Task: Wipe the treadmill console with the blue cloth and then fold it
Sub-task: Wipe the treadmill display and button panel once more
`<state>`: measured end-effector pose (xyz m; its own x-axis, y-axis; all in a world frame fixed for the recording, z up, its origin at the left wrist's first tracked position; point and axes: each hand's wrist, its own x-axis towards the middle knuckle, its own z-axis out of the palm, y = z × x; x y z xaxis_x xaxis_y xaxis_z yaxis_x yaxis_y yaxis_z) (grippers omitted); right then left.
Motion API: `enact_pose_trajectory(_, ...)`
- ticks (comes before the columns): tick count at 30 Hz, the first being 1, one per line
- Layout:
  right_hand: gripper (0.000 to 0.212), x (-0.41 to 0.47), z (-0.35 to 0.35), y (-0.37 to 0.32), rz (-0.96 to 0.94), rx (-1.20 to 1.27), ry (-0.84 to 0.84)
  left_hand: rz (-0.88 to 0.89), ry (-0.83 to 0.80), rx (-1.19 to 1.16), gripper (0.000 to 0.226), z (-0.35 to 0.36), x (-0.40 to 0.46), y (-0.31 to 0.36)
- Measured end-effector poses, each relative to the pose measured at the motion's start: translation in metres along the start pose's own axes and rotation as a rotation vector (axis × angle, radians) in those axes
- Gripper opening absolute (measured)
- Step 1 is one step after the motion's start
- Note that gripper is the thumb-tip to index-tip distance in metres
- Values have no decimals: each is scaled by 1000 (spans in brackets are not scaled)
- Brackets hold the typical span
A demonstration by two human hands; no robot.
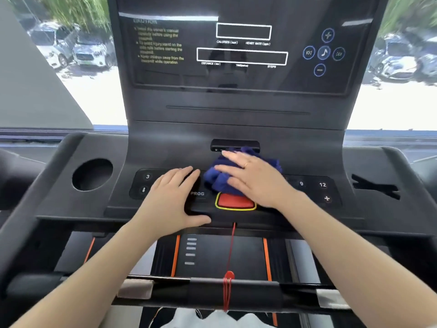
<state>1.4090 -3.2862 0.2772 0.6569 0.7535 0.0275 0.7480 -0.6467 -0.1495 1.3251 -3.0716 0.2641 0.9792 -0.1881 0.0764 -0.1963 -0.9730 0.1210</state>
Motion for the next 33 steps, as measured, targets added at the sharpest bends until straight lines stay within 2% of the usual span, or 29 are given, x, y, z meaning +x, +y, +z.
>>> enact_pose_trajectory(4, 56, 6, 5, -17, 131, 35, 34, -72, 75, -93, 112, -10, -6, -31)
enact_pose_trajectory(7, 61, 16, 11, -56, 40, 28, 15, -167, 9, -247, 123, -19, -14, -57)
enact_pose_trajectory(10, 57, 45, 25, -100, -121, 32, -21, -198, -46, -489, 102, -26, -27, -81)
enact_pose_trajectory(12, 51, 62, 34, -124, -234, 74, 32, -223, 18, -704, 87, -29, -36, -90)
enact_pose_trajectory(15, 43, 92, 34, -129, -334, 21, 1, -409, 161, -941, 67, -28, -43, -100)
enact_pose_trajectory(17, 42, 115, 29, -109, -244, 1, -12, -529, 192, -1099, 58, -27, -39, -105)
enact_pose_trajectory(18, 44, 125, 27, -99, -161, -33, 42, -558, 189, -1187, 58, -27, -38, -107)
enact_pose_trajectory(21, 42, 140, 32, -94, 92, -103, 204, -597, 198, -1374, 40, -25, -37, -109)
enact_pose_trajectory(24, 41, 137, 40, -126, 163, -95, 224, -561, 218, -1380, 41, -23, -38, -106)
enact_pose_trajectory(27, 42, 144, 36, -135, 40, -96, 155, -522, 193, -1341, 46, -22, -35, -111)
enact_pose_trajectory(33, 42, 161, 24, -109, -6, -222, 164, -411, 99, -992, 63, -25, -23, -97)
